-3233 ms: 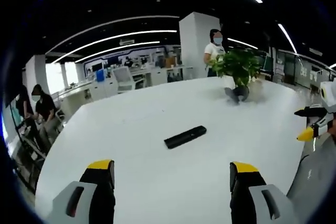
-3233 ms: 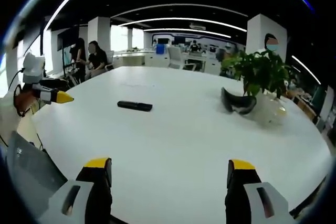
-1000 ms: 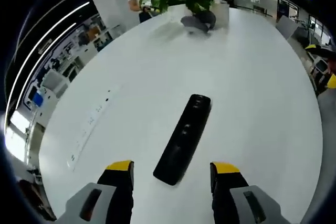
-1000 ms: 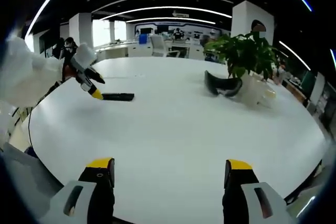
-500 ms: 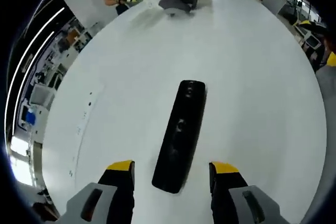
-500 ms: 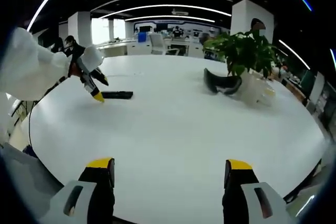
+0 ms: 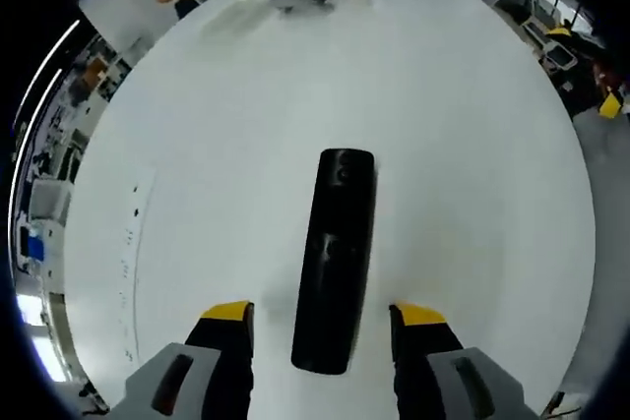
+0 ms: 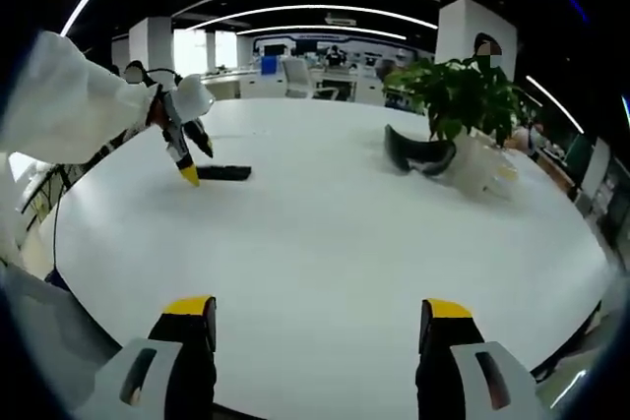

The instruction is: Press the specified remote control buttons in sequence, fully releasing each button before pressing the next.

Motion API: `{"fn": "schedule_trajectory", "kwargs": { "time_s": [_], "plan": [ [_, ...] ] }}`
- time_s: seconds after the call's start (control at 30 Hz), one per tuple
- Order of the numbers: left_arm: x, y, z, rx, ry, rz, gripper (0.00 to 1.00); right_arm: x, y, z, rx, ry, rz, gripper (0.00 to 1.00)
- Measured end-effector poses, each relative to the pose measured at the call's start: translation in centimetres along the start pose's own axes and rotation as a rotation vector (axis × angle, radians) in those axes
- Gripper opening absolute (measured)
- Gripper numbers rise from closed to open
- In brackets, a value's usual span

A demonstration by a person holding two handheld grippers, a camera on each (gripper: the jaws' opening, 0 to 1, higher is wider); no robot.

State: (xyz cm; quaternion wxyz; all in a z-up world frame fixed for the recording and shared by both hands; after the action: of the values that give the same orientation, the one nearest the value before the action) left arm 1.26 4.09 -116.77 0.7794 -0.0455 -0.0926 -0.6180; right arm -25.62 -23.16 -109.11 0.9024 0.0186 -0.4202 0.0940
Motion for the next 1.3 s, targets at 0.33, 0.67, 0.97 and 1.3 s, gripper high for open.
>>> {"fn": "schedule_trajectory", "kwargs": {
  "time_s": [0.33,0.67,0.97,1.3],
  "plan": [
    [0.1,-0.2,0.0,-0.053,0.02,-0.018,0.49,0.0,-0.2,0.0,-0.002,-0.004,-0.023,0.83],
    [0.0,-1.3,0.2,-0.055,-0.003,-0.056,0.4,0.0,0.0,0.0,0.005,-0.003,-0.015,0.83],
    [-0.2,-1.6,0.1,-0.027,0.011,-0.066,0.24,0.2,0.1,0.1,0.014,-0.02,-0.024,0.81],
    [-0.7,-3.4,0.3,-0.026,-0.043,-0.036,0.23,0.3,0.3,0.2,0.033,-0.031,-0.036,0.79]
  ]
}}
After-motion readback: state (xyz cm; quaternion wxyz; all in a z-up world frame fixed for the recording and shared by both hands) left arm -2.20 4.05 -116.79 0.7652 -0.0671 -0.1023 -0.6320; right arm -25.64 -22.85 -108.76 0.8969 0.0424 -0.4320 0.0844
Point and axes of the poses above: the point that each gripper's makers call its tool centre point, and the gripper's own axes: z roughly backward along the fingers, y roughly to its left, x roughly out of its top, the point moved 3 cm from there along z, roughly backward along the fingers
